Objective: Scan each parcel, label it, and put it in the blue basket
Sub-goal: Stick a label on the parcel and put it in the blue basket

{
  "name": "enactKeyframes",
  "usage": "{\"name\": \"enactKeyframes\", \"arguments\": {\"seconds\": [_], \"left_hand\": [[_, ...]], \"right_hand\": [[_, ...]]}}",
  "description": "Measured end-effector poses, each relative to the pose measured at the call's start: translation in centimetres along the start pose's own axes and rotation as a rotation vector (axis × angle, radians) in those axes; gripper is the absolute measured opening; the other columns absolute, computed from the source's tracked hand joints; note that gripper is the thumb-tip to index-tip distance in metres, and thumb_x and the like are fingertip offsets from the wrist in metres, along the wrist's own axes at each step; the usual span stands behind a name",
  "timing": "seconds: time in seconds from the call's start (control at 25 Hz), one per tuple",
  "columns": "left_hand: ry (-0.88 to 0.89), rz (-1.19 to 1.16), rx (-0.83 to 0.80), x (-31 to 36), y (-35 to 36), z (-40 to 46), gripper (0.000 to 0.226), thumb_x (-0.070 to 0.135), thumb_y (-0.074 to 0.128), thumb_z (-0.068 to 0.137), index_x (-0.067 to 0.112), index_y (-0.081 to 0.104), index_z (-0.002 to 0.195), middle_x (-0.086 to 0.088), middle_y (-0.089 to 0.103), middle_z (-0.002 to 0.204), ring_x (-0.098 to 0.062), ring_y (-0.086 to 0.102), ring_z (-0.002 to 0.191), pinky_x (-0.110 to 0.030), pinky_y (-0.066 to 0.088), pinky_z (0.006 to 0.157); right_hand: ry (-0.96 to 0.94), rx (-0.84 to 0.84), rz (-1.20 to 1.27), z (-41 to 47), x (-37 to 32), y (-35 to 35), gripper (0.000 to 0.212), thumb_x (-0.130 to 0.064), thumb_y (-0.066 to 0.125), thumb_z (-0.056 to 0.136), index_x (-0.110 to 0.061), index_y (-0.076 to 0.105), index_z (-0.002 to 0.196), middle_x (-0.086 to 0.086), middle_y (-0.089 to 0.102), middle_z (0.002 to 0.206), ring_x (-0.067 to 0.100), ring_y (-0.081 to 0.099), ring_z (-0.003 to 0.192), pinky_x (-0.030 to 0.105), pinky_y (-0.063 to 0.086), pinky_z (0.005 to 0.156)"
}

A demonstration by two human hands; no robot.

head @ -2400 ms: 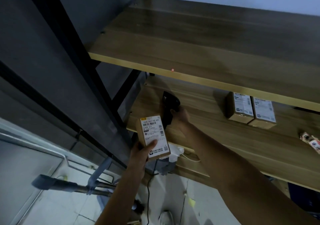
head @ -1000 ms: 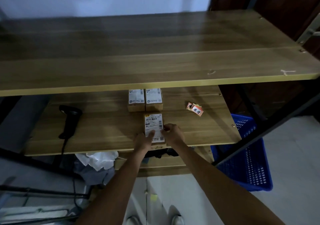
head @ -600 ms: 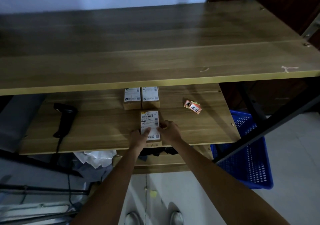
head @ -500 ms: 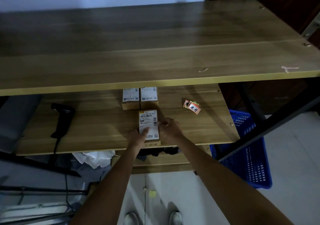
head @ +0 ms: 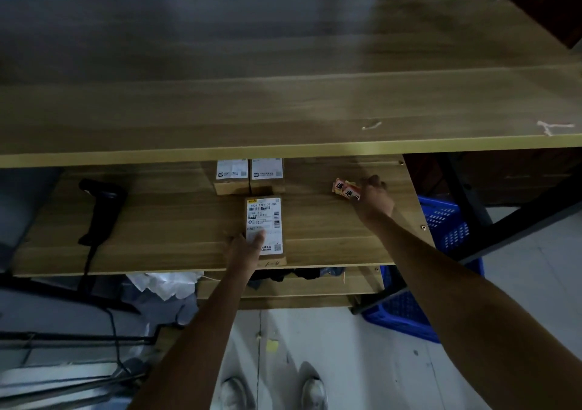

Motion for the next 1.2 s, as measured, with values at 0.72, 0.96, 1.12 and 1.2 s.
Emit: {"name": "enactKeyframes", "arguments": {"seconds": [0.72, 0.96, 1.12, 1.2], "left_hand": [[-0.084, 0.029, 0.026, -0.3, -0.6, 0.6, 0.054, 0.054, 0.065, 0.082, 0.008, 0.064, 0.109, -0.012, 0.071, 0.104, -0.025, 0.071, 0.087, -0.042, 0.061, 0.075], [0.136, 0.520, 0.138, 1.9, -1.5, 0.0, 0.051, 0.053, 0.061, 0.084, 0.011, 0.060, 0.113, -0.013, 0.061, 0.119, -0.027, 0.061, 0.104, -0.040, 0.056, 0.084], [0.396, 0.591, 0.285, 6.6, -2.0, -2.7, 0.042, 0.033, 0.065, 0.088, 0.007, 0.055, 0.120, -0.011, 0.058, 0.121, -0.026, 0.055, 0.113, -0.036, 0.047, 0.094], [0.434, 0.235, 0.139, 8.4, -1.6, -5.2, 0.026, 0.024, 0.067, 0.089, 0.008, 0.058, 0.108, -0.005, 0.063, 0.101, -0.023, 0.063, 0.095, -0.041, 0.054, 0.083]], "right_hand": [[0.050, -0.004, 0.294, 1.6, 1.5, -0.8, 0.020, -0.025, 0.058, 0.087, -0.023, 0.069, 0.104, 0.011, 0.072, 0.101, 0.031, 0.067, 0.092, 0.035, 0.051, 0.070], [0.018, 0.074, 0.416, 0.4, 0.9, -2.1, 0.022, -0.022, 0.060, 0.087, -0.022, 0.073, 0.105, 0.008, 0.073, 0.103, 0.028, 0.068, 0.095, 0.035, 0.055, 0.074], [0.023, 0.076, 0.798, -2.6, -1.3, -3.7, 0.010, -0.019, 0.073, 0.081, -0.025, 0.073, 0.089, 0.003, 0.073, 0.093, 0.022, 0.070, 0.089, 0.044, 0.058, 0.072], [-0.002, 0.008, 1.052, -6.1, -3.4, -4.5, 0.019, -0.011, 0.076, 0.078, -0.027, 0.067, 0.082, 0.000, 0.070, 0.088, 0.019, 0.068, 0.083, 0.035, 0.056, 0.060]]}}
Point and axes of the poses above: each hand's wrist, its own z-axis towards the middle knuckle, its own y-axis out of the palm, x = y × z, the point moved 4 cm from there along z, towards the middle knuckle
